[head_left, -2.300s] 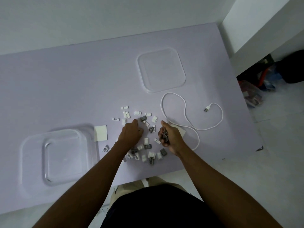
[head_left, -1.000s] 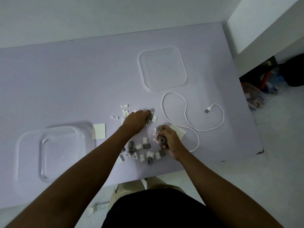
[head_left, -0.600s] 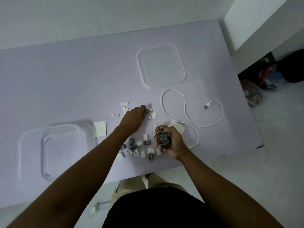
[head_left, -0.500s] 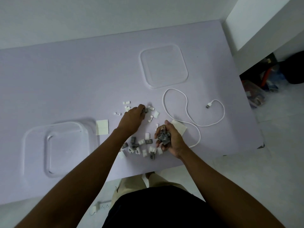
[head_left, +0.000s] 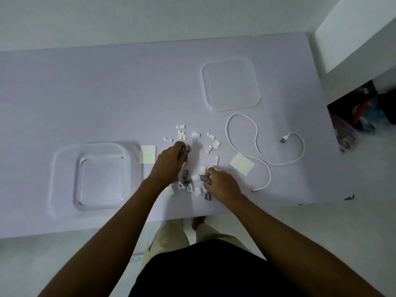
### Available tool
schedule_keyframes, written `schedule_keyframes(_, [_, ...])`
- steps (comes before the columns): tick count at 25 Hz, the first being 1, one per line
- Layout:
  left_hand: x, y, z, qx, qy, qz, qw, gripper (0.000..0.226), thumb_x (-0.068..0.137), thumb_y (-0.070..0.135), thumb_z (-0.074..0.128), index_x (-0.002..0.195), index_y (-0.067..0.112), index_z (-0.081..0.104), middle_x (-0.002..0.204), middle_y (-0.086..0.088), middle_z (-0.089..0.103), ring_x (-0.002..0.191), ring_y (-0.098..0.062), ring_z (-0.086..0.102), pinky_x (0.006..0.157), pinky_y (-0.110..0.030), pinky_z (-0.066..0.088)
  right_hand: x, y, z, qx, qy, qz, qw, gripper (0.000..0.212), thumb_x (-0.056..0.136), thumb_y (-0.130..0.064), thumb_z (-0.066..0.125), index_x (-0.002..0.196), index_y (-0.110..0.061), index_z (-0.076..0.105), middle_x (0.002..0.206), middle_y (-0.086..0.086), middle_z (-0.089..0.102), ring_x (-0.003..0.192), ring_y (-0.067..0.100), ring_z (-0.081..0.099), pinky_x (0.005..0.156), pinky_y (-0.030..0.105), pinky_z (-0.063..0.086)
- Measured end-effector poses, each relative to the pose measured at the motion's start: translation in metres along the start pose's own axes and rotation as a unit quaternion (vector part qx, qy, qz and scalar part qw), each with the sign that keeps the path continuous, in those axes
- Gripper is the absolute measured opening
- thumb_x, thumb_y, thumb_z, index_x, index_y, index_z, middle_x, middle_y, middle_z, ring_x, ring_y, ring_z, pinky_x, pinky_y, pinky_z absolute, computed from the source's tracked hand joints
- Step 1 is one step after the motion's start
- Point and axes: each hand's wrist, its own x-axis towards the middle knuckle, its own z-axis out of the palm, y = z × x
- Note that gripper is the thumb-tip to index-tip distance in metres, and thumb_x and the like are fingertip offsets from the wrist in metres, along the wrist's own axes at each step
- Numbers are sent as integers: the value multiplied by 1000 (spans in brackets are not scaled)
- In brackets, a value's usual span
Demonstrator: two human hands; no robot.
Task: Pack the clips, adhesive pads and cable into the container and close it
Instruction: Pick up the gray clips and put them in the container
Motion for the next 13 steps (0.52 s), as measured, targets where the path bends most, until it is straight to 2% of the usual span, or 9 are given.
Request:
schedule_keyframes(3, [-21, -10, -25, -28, 41, -11, 999, 13, 100, 28, 48, 111, 22, 52, 89, 1, 69, 75, -21, 63, 70, -37, 53, 1, -9, -3, 15, 4, 28, 999, 25, 91, -32, 67, 108, -14, 64, 96, 6, 72, 89, 24, 68, 72, 28, 48])
schedule_keyframes(5, [-40, -23, -44, -48, 68, -32, 996, 10, 100, 30, 48, 106, 24, 53, 83, 5, 69, 68, -16, 62, 66, -34, 50, 2, -22, -9, 125, 22, 41, 991, 17, 89, -30, 70, 94, -15, 64, 82, 2, 69, 76, 17, 65, 66, 24, 48])
schedule_keyframes(8, [-68, -48, -69, -74, 85, -70, 991, 11, 98, 34, 47, 96, 24, 52, 77, 3, 67, 66, -17, 61, 64, -35, 48, 4, -61, -16, 253, 53, 28, 965, 15, 89, -28, 71, 89, -15, 63, 73, -8, 63, 64, 3, 60, 59, 13, 45])
schedule_keyframes(9, [-78, -60, -77, -70, 91, -81, 990, 14, 98, 35, 46, 94, 23, 52, 76, 3, 67, 66, -18, 61, 63, -36, 48, 5, -80, -16, 290, 66, 24, 955, 16, 90, -29, 71, 87, -15, 64, 70, -8, 63, 60, 3, 59, 56, 14, 46])
schedule_keyframes(11, [-97, -88, -97, -46, 109, -111, 987, 17, 99, 34, 44, 92, 19, 51, 76, 1, 66, 68, -20, 61, 63, -38, 48, 8, -122, -12, 362, 77, 28, 928, 22, 90, -34, 70, 84, -13, 65, 63, -2, 63, 50, 11, 58, 49, 24, 49])
schedule_keyframes(13, [-115, -121, -112, 19, 100, -139, 985, 21, 101, 32, 43, 93, 14, 50, 78, -2, 66, 68, -24, 60, 63, -40, 48, 11, -165, -8, 423, 55, 42, 903, 25, 91, -34, 69, 82, -11, 65, 57, 2, 62, 44, 15, 54, 44, 28, 47])
